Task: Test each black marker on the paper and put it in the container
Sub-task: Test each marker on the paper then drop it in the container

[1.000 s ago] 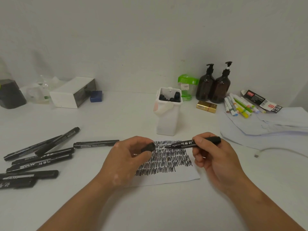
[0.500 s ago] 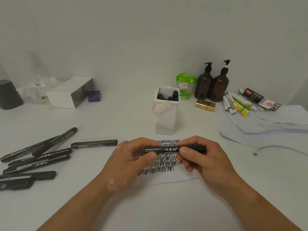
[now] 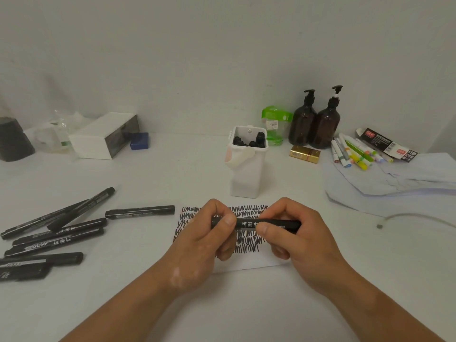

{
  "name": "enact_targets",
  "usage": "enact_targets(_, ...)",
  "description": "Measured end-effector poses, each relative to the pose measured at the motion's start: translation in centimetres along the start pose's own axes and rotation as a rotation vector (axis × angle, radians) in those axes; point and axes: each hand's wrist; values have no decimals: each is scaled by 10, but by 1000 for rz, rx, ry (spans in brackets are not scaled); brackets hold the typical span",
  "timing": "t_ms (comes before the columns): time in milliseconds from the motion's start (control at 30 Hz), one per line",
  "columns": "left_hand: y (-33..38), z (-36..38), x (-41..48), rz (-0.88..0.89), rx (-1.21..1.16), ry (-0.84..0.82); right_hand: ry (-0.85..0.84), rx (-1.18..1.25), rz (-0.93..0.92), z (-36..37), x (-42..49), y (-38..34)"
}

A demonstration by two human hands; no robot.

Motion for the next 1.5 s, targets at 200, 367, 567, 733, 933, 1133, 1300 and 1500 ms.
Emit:
enact_targets(200,4,3,-1,-10,-44,-24,3,31,-18,0,0,0)
enact_targets(367,5,4,-2,3,-58,-35,-10,57,-24,-2,1,1)
enact_targets(567,6,3,-3,21,-42,-31,-11,74,-31,-2,1,1)
enact_targets(733,7,4,-4,14,-17,-15,-16,35,-38,-2,1,-1)
enact_targets(933,11,5,-6,45,-22,-27,-25,66,-50,-2,0,0)
enact_targets(1133,9,-1,-5,85,45,-54,-24,128,-28,1,1,5)
enact_targets(1300,10,-12,-4,39,177,60,-46,149,-9,9,-2,13)
enact_targets(1500,7,-9,-2,81,-56,140,-36,108,-49,5,0,5)
Point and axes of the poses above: each hand's wrist, its own x-axis towards the middle knuckle, its own z-axis out of the palm, y = z × x, and after that the axes turned 11 degrees about -z, right-handed
